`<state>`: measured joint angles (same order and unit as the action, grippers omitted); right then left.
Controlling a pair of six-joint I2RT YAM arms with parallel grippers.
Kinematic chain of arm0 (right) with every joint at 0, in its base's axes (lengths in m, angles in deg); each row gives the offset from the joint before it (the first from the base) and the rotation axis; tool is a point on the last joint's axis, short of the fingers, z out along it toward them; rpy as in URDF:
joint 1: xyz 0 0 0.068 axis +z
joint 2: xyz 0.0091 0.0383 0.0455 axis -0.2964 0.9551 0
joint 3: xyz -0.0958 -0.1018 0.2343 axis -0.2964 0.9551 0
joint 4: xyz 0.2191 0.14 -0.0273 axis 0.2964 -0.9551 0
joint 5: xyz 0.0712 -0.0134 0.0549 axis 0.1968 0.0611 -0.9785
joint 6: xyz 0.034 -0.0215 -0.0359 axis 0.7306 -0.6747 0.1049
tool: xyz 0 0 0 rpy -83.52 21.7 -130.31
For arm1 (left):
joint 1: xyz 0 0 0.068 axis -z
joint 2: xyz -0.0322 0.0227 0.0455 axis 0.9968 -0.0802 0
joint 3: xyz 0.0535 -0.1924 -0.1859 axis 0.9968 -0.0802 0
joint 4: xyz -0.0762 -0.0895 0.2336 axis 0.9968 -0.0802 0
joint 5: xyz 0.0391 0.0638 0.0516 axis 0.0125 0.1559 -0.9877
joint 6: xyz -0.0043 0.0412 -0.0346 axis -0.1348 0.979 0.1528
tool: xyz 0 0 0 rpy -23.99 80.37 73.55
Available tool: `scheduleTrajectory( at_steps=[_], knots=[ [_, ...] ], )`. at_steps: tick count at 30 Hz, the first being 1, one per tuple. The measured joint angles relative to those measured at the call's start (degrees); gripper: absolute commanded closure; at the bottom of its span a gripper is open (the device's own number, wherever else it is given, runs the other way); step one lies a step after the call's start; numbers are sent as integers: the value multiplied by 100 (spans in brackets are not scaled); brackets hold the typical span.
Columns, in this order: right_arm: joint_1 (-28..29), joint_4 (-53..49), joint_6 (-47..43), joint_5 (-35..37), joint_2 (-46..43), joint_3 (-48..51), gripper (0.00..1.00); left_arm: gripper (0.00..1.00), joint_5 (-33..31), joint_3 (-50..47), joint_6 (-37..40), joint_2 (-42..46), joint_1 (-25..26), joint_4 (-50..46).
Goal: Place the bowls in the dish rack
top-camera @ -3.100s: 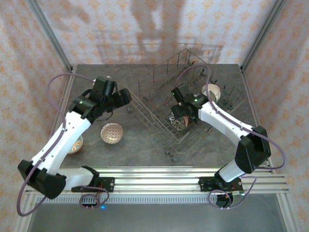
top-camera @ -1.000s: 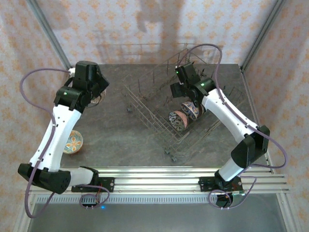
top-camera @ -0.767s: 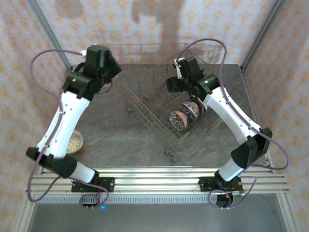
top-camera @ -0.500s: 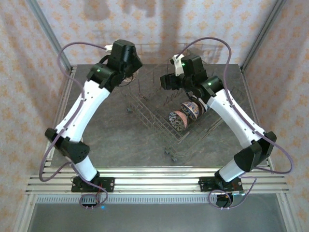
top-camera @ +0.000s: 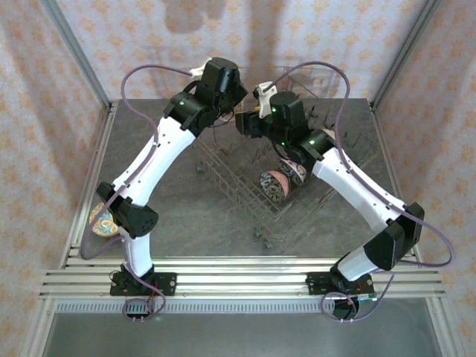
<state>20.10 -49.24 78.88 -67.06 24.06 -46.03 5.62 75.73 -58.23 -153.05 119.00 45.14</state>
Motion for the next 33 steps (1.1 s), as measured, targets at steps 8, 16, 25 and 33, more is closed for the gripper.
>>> scheduleTrajectory(
  at_steps=[8,16,25,33],
  knots=[
    [31,494,535,745,299,107,57,100,-192,61,-306,-101,127,52],
    [125,758,970,1403,555,109,68,100,-455,107,-621,-345,214,260],
    [133,1134,1163,1921,673,302,100,100,-426,195,-892,-575,229,400],
    [173,1331,1097,2380,673,479,100,66,-407,201,-782,-570,258,529]
  ],
)
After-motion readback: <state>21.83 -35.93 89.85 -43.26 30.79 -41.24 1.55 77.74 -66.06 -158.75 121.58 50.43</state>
